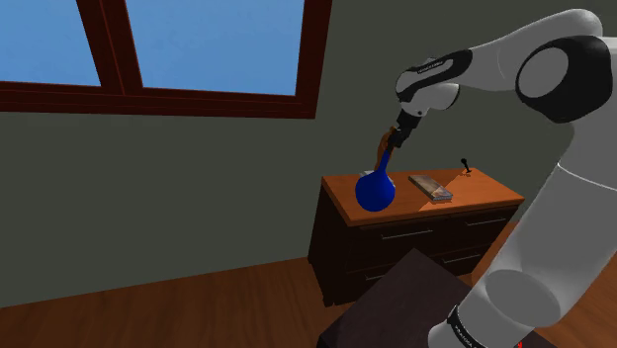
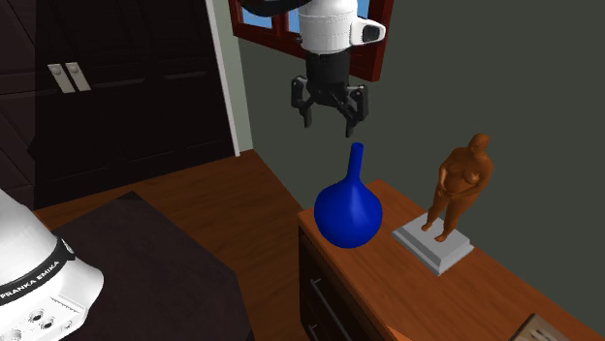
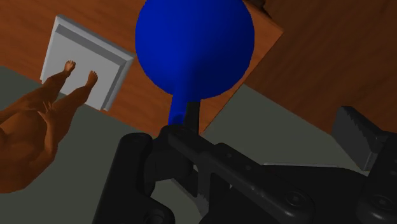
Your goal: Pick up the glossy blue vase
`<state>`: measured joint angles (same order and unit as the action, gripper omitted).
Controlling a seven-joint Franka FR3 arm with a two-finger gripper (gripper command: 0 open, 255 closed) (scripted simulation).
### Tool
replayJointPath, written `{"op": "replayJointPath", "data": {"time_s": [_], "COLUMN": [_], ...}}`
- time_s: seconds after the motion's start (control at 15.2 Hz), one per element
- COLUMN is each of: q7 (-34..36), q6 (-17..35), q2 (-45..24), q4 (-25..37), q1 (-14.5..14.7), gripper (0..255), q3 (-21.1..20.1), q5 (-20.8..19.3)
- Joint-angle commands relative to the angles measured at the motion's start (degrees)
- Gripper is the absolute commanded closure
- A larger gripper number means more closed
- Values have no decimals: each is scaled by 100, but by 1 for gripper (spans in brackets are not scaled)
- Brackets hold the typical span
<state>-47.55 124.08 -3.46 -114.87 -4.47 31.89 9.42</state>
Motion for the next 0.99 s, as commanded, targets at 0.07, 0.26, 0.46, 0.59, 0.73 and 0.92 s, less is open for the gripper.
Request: {"op": "replayJointPath", "data": {"time_s": [0.07,0.26,0.46,0.59,0.73,0.92], "q7": [-522,-872,-950,-1005,-1063,-1074], "q6": [21,-29,159,281,401,445], "q2": [-725,-1313,-1403,-1470,-1540,-1538], "q4": [607,1162,1045,974,909,862], "q1": [-215,-487,-513,-528,-545,-540], "gripper": [0,0,0,0,0,255], "q3": [40,-25,-67,-92,-120,-125], "q5": [619,1077,1164,1229,1298,1306]}}
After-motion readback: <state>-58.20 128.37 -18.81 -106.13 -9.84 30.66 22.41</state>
